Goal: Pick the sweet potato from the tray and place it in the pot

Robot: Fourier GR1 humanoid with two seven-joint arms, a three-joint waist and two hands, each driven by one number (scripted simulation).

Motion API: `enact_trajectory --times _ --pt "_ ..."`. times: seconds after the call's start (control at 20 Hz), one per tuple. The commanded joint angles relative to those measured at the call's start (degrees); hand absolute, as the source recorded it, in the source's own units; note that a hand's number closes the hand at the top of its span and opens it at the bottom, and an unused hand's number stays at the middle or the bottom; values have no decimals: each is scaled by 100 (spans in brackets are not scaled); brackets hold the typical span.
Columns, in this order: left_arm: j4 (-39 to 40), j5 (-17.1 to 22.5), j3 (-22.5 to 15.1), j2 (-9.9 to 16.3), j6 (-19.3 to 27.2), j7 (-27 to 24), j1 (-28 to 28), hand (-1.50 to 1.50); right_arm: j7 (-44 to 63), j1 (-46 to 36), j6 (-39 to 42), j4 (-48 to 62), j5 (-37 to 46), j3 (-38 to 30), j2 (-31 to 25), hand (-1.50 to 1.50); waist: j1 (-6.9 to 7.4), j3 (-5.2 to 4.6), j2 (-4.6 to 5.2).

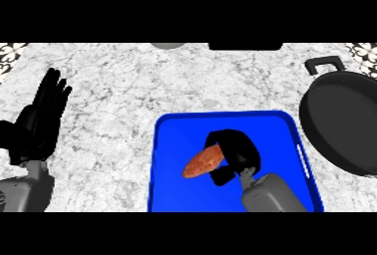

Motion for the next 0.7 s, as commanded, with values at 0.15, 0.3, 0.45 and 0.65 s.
enact_trajectory --times 0.15,0.3,0.45,0.65 --pt "366 -112 89 -92 -115 -407 105 0 -17 826 343 -931 447 993 8 150 -44 14 16" --pt "26 2 220 144 -78 184 -191 0 115 1515 770 -2173 676 1913 -400 150 -113 13 -35" --pt "67 -104 86 -116 -47 -109 74 0 313 2168 575 -2990 950 2236 -700 150 -56 16 4" --pt "-260 -58 133 -34 -192 129 137 0 512 2598 507 -3713 1262 2390 -1086 150 -30 17 15"
